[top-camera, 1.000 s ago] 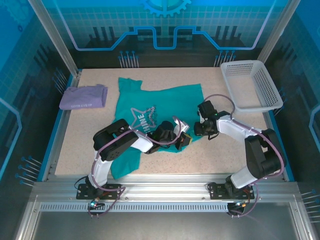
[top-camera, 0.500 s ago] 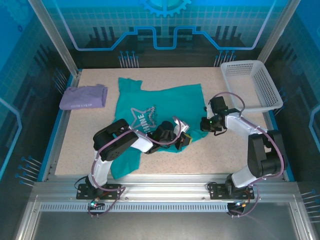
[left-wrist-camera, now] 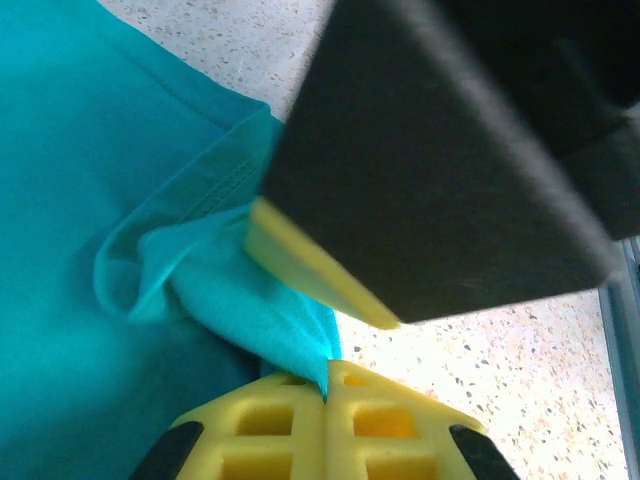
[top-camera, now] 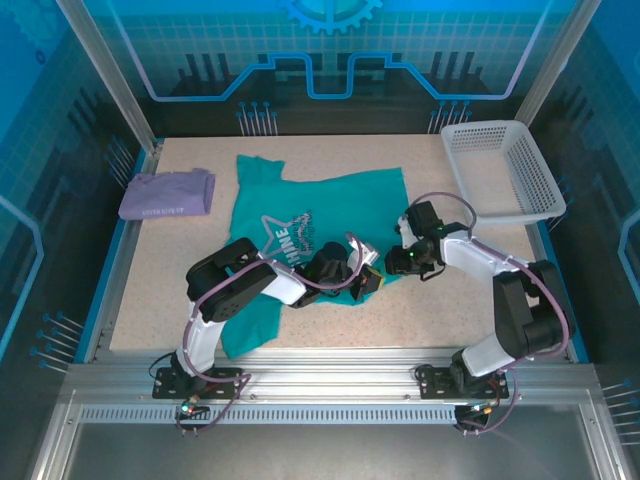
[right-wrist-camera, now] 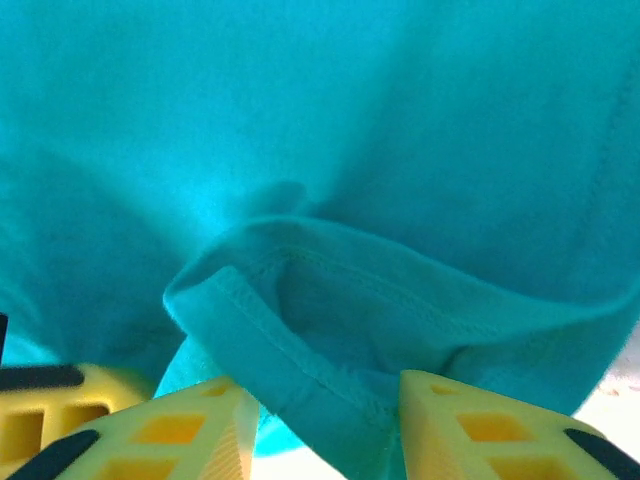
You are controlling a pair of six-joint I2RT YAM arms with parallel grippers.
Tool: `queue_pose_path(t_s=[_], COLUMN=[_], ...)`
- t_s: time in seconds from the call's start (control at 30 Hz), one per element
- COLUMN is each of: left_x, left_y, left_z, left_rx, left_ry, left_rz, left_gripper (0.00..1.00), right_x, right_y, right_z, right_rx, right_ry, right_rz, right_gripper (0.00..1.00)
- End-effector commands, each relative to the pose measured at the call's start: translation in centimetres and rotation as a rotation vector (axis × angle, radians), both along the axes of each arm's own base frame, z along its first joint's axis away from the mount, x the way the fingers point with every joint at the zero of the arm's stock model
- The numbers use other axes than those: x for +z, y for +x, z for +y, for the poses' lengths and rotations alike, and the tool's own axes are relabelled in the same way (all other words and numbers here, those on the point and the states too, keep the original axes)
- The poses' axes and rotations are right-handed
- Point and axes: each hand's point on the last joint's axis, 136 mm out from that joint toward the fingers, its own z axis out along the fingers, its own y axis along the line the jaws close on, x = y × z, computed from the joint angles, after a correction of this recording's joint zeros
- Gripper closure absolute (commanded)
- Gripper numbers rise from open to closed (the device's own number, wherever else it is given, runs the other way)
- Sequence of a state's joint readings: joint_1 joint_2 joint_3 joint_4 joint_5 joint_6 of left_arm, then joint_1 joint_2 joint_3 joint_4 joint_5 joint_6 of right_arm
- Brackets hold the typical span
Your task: Fold the inside-out t-shirt
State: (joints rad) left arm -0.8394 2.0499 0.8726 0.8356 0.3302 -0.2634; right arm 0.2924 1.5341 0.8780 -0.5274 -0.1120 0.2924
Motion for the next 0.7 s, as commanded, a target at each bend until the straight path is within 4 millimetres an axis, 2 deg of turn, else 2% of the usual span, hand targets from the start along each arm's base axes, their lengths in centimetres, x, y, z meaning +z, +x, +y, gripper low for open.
queue_pose_path(t_s=[0.0,0.1,0.23,0.37,0.47,0.57,0.67], left_x=[1.5,1.4,1.2,1.1,1.1,1.2,1.2], left_y=[0.2,0.2,0.3,0.5,0.6,0.6,0.6], left_z=[-0.2,-0.3,-0.3,-0.3,-0.4,-0.7,-0.9], left_rx=[-0.017,-0.018,-0.017,-0.012,-0.016,-0.025,-0.03], left_ry=[-0.034,-0.031,-0.024,-0.022,-0.027,-0.036,-0.039], left_rz=[-0.017,-0.013,-0.017,-0.026,-0.033,-0.027,-0.021], left_gripper=[1.0,1.0,1.0,1.0,1.0,1.0,1.0], right_x=[0.5,1.4,3.4,4.5,4.2,3.2,2.5], right_y=[1.1,1.2,0.1,-2.3,-3.9,-4.5,-4.3], right_z=[0.4,0.8,0.8,0.4,-0.2,-0.8,-1.1], right_rx=[0.021,0.04,0.032,-0.019,-0.065,-0.11,-0.139], right_ry=[-0.008,0.025,0.155,0.334,0.409,0.426,0.423], right_rz=[-0.012,-0.026,-0.029,0.008,0.05,0.074,0.081], right_gripper=[0.68,0.84,0.95,0.99,0.99,0.99,0.97])
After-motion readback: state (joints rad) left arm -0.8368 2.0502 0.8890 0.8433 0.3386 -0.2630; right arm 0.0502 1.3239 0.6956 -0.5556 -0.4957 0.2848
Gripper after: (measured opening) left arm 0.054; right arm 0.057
